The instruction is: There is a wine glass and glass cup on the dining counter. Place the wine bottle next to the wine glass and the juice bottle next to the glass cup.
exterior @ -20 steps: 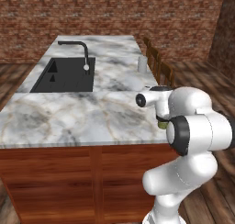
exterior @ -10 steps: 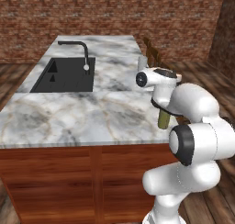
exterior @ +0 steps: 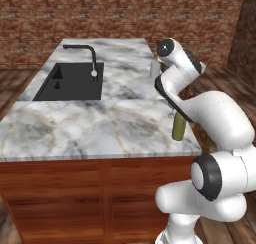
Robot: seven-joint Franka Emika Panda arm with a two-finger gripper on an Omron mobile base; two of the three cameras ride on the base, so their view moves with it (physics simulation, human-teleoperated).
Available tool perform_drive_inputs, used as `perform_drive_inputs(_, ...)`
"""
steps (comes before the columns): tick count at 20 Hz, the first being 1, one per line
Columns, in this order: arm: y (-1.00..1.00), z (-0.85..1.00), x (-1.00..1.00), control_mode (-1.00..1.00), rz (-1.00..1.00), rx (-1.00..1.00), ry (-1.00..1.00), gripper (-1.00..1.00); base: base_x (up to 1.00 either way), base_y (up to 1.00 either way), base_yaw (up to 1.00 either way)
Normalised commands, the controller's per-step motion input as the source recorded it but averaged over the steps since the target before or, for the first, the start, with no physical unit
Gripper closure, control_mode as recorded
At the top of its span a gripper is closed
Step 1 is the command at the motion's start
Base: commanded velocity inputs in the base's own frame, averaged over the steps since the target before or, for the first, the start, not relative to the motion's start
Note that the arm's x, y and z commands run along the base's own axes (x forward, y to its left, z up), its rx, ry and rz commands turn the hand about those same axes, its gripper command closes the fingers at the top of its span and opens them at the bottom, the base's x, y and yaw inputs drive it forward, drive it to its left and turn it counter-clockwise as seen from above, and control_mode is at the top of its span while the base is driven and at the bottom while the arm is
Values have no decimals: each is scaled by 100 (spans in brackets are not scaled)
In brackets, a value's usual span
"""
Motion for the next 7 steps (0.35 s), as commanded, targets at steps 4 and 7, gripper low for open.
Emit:
perform_drive_inputs(4, 0, 42, -100, -100, 3, 26, 6, -100, 0, 0, 0)
perform_drive_inputs(7, 12, 11, -100, -100, 14, 26, 7, -100, 0, 0, 0)
